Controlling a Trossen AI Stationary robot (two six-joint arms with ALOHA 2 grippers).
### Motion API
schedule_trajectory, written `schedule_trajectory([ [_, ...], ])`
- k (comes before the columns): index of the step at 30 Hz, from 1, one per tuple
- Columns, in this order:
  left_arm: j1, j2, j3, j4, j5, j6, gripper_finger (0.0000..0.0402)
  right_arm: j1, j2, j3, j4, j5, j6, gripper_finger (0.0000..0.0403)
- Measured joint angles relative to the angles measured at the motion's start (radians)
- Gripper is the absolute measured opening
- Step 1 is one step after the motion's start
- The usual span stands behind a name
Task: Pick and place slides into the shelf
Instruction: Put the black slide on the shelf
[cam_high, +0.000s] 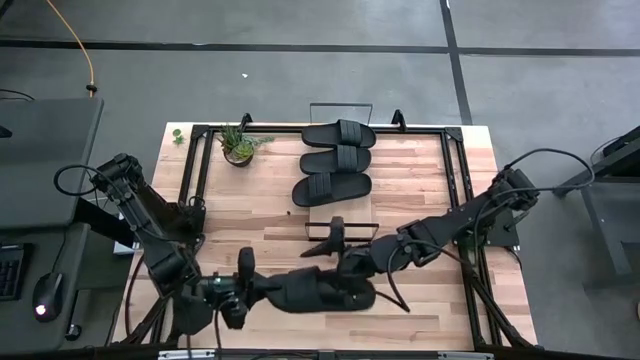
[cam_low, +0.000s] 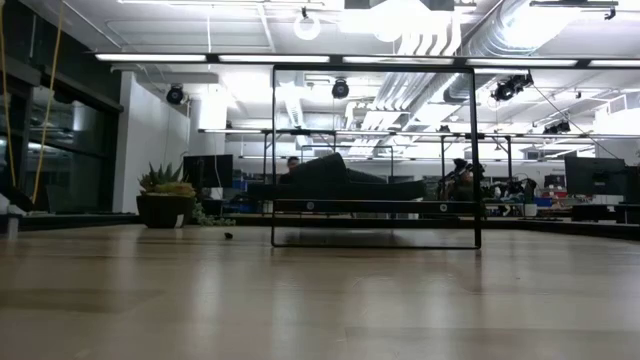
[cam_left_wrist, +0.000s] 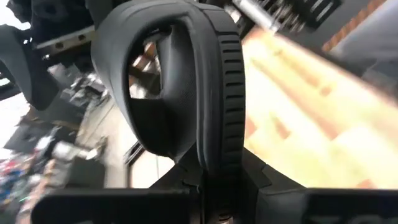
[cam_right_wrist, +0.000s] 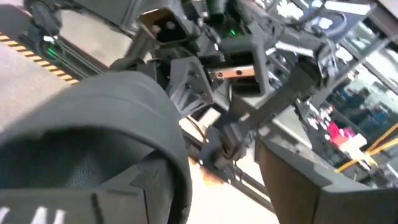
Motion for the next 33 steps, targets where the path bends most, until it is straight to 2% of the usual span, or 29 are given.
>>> schedule_trajectory([
  [5, 0.061, -0.006, 0.000, -0.110, -0.015, -0.011, 0.0035, -0.002, -0.033, -0.001, -0.065, 0.020, 0.021, 0.0206],
  [15, 0.271, -0.007, -0.002, -0.144, 0.177, 0.056, 0.0030, 0.004, -0.074, -0.001, -0.213, 0.152, 0.045, 0.0207],
  [22, 0.323, -0.005, -0.013, -0.193, 0.166, 0.075, 0.0022, 0.017, -0.156, 0.011, -0.280, 0.240, 0.157, 0.0207],
  [26, 0.343, -0.026, -0.007, -0.166, 0.145, 0.076, 0.0023, 0.023, -0.184, 0.005, -0.315, 0.217, 0.197, 0.0207],
  [33, 0.397, -0.062, -0.008, -0.153, 0.166, 0.107, 0.0021, 0.029, -0.222, 0.008, -0.313, 0.196, 0.222, 0.0207],
])
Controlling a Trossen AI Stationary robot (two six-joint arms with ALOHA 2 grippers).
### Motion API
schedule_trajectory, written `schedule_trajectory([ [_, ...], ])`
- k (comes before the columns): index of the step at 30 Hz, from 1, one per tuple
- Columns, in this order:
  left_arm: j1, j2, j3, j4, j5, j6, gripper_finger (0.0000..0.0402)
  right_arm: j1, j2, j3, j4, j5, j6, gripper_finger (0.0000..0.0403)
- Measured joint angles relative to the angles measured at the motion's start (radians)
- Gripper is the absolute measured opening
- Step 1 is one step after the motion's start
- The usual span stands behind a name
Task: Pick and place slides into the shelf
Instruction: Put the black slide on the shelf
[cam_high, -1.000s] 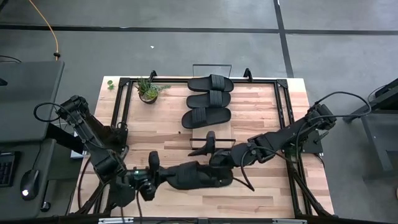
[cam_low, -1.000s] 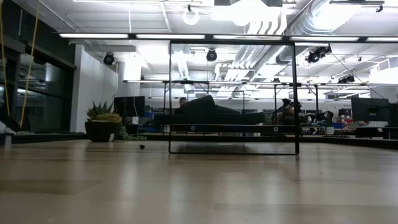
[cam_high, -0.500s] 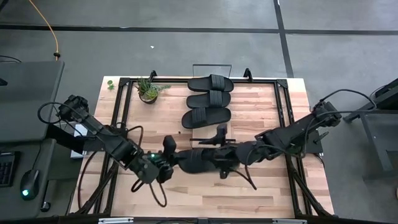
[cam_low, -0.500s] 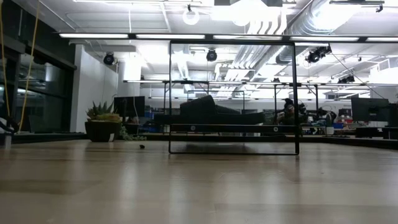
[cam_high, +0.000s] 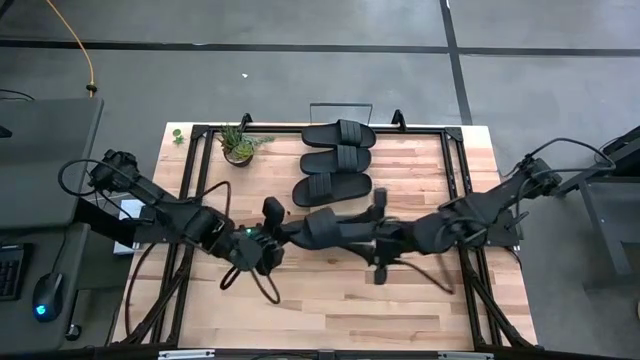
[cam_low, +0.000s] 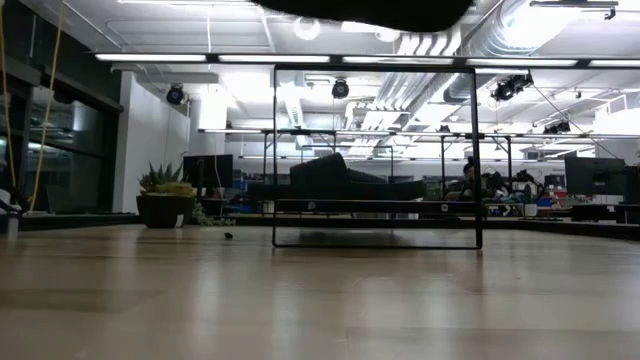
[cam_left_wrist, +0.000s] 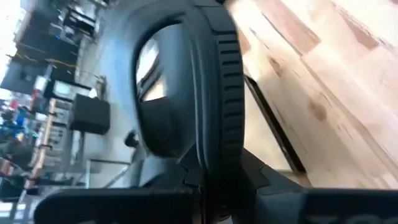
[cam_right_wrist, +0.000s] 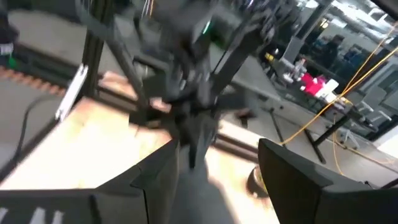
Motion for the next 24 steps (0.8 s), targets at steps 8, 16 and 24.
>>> schedule_trajectory([
  [8, 0.105, -0.017, 0.000, 0.012, 0.053, 0.059, 0.0021, -0.001, 0.020, -0.003, -0.021, -0.045, 0.020, 0.0207],
  [16, 0.257, -0.039, -0.122, 0.188, 0.230, 0.130, 0.0020, -0.001, 0.020, -0.003, -0.029, -0.107, 0.056, 0.0207],
  [24, 0.374, -0.085, -0.350, 0.450, 0.362, 0.146, 0.0020, -0.001, 0.020, -0.004, -0.058, -0.142, 0.088, 0.0207],
])
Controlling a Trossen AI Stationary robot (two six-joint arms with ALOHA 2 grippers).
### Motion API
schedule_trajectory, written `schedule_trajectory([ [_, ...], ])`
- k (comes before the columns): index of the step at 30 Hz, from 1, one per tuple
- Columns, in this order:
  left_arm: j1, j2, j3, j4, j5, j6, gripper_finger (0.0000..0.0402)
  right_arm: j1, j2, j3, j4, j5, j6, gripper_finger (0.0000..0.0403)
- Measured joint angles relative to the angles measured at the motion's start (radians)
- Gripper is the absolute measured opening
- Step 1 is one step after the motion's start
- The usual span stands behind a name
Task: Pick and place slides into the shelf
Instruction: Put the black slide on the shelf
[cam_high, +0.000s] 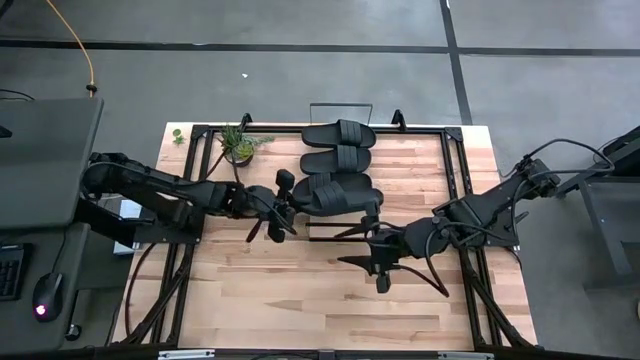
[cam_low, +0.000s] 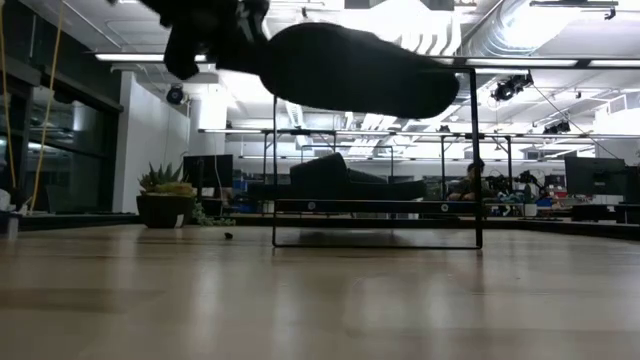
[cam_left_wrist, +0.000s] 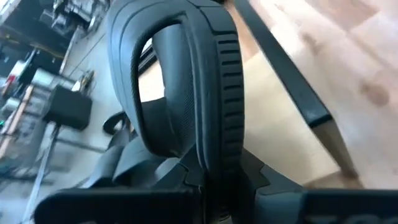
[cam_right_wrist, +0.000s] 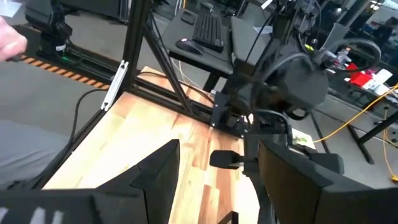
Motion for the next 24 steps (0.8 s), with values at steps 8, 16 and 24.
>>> schedule_trajectory([
  [8, 0.026, -0.008, -0.131, 0.185, 0.085, -0.009, 0.0020, 0.000, 0.003, 0.000, -0.008, -0.028, 0.019, 0.0207],
  [16, 0.029, -0.007, -0.152, 0.236, 0.126, -0.013, 0.0020, 0.000, 0.003, 0.000, 0.000, -0.031, 0.026, 0.0207],
  [24, 0.062, -0.002, -0.156, 0.231, 0.190, -0.031, 0.0020, 0.000, 0.003, 0.000, 0.000, -0.032, 0.026, 0.0207],
])
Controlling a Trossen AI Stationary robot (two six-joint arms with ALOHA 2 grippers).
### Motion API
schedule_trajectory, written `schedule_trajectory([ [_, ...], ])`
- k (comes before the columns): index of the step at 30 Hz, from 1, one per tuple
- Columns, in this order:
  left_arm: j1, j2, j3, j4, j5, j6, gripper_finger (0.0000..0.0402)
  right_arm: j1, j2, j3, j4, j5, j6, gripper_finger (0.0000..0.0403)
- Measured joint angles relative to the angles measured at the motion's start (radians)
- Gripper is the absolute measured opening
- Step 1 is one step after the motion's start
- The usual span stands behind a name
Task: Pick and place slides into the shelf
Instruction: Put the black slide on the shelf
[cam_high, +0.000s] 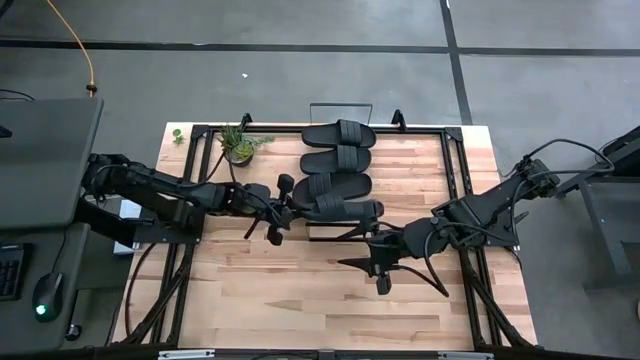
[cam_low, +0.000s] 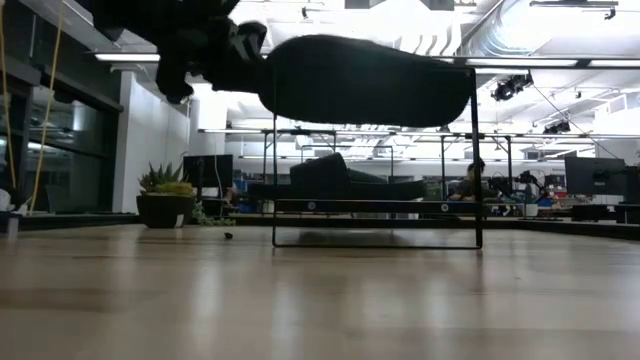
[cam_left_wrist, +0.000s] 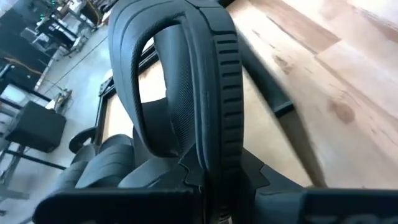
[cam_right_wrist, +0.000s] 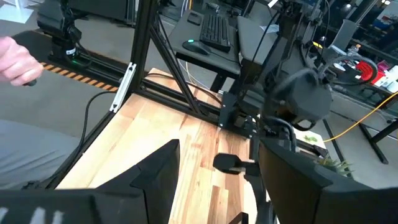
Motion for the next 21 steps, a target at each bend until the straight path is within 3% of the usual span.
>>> schedule_trajectory([
  [11, 0.092, 0.007, -0.119, 0.160, 0.116, -0.034, 0.0020, -0.008, 0.021, -0.001, 0.010, -0.014, 0.002, 0.0207],
  [21, 0.089, 0.016, -0.127, 0.162, 0.143, -0.058, 0.0020, -0.027, 0.077, -0.001, 0.009, -0.044, -0.013, 0.0207],
])
